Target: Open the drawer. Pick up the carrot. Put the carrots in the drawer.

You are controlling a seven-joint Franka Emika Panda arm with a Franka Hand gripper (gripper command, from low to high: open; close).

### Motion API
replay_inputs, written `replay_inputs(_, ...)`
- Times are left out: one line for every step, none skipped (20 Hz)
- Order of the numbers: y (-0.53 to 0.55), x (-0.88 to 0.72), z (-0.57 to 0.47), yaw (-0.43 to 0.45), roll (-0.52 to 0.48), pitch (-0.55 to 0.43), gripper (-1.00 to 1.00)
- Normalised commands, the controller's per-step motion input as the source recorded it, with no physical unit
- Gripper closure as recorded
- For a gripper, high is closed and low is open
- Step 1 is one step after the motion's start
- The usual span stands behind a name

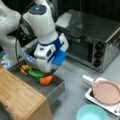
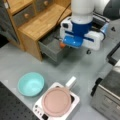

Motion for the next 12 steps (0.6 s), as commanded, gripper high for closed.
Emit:
replay_inputs(-0.13, 0.23, 0.06, 0.025, -0.032, 0.089, -1.00)
replay_inputs(-0.14, 0.24, 0.06, 0.037, -0.030, 0.086, -1.00)
replay_inputs(-0.15, 0.24, 0.07, 0.048, -0.030, 0.087, -1.00)
replay_inputs(-0.16, 0.23, 0.07, 0.057, -0.031, 0.086, -1.00)
replay_inputs(-0.17, 0.23, 0.08, 0.066, -0.033, 0.089, -1.00)
replay_inputs(-0.18, 0.22, 0.09, 0.076, -0.035, 0.089, -1.00)
replay_inputs(-0.18, 0.21, 0.09, 0.085, -0.036, 0.089, -1.00)
replay_inputs(-0.18, 0.20, 0.09, 0.095, -0.036, 0.089, -1.00)
replay_inputs(-0.19, 0.20, 0.08, 0.105, -0.038, 0.089, -1.00)
replay_inputs(-0.19, 0.20, 0.08, 0.115, -0.040, 0.092, -1.00)
replay_inputs(-0.20, 0.20, 0.08, 0.124, -0.042, 0.094, -1.00)
replay_inputs(-0.21, 0.21, 0.08, 0.131, -0.043, 0.095, -1.00)
